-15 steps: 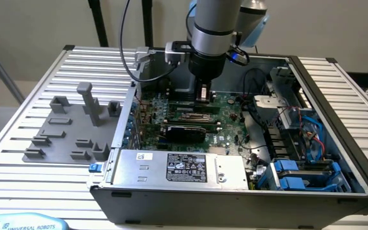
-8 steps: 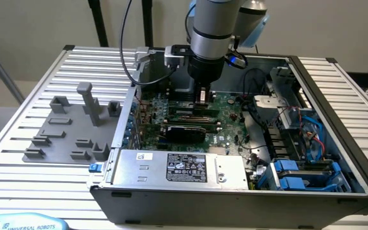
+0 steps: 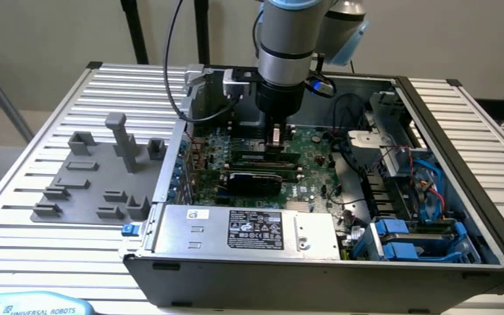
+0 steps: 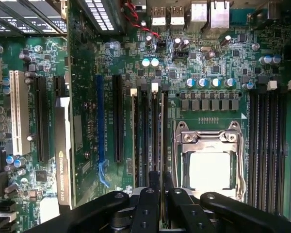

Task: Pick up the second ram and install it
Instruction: 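Insert the second ram into the second slot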

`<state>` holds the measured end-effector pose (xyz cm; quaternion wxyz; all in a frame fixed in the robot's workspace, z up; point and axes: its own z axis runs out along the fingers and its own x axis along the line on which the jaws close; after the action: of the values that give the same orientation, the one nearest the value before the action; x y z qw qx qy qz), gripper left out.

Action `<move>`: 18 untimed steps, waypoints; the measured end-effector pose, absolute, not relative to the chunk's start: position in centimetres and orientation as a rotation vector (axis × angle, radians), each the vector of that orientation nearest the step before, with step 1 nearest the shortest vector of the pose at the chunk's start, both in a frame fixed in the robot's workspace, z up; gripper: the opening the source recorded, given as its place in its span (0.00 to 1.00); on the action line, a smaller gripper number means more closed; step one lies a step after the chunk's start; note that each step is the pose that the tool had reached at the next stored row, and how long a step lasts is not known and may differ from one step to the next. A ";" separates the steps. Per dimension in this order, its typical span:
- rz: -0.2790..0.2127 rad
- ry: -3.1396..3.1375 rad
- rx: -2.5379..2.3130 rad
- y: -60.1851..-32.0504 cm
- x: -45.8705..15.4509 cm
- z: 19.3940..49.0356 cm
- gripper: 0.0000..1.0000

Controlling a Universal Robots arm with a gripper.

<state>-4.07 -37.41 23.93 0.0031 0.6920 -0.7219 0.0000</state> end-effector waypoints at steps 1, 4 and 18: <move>0.001 -2.263 2.169 -37.4 -4.1 23.8 0.14; 0.002 -2.263 2.169 -37.4 -4.1 23.5 0.14; 0.004 -2.262 2.169 -37.6 -4.1 23.2 0.14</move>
<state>-4.14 -37.64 23.18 0.0041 0.6921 -0.7218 0.0012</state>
